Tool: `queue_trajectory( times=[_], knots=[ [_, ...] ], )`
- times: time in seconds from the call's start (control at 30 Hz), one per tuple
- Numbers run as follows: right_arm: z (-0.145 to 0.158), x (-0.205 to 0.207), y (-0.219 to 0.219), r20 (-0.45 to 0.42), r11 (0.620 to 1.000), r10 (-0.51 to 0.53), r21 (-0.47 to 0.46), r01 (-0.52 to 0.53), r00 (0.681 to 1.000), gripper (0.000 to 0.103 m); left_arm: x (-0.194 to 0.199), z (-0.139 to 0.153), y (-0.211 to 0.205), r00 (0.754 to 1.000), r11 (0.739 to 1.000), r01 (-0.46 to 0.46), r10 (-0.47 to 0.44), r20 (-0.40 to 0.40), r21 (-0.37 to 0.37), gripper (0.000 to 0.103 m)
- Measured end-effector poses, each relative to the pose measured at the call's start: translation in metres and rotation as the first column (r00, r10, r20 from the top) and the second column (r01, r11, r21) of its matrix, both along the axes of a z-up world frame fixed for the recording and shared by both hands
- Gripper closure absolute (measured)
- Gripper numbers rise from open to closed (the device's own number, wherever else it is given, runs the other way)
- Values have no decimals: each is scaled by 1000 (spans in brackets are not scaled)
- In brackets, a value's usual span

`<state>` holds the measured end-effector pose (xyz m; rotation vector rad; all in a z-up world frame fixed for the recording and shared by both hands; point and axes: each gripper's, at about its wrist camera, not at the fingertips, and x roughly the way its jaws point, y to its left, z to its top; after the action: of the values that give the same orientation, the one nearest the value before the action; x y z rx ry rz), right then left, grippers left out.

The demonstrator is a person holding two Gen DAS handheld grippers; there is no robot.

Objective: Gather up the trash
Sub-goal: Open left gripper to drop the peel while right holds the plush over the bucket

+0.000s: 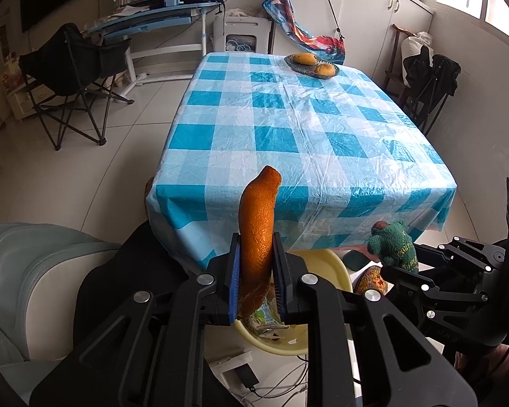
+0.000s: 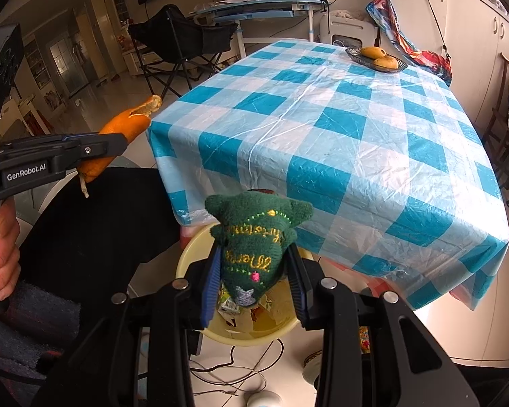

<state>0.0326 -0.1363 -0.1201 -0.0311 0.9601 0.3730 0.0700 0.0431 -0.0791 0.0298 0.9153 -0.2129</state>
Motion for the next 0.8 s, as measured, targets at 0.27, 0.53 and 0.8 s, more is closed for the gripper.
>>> queue_trajectory(
  times=[0.27, 0.53, 0.8],
  knots=[
    [4, -3, -3, 10, 1000, -12, 16, 12, 1000, 67, 0, -2, -5, 1000, 1000, 11, -11, -6, 5, 86],
    [7, -6, -7, 19, 999, -23, 30, 22, 1000, 67, -2, -5, -11, 1000, 1000, 26, -25, -13, 13, 86],
    [9, -7, -9, 23, 999, -29, 40, 28, 999, 67, -2, -9, -14, 999, 999, 32, -31, -26, 14, 86]
  ],
)
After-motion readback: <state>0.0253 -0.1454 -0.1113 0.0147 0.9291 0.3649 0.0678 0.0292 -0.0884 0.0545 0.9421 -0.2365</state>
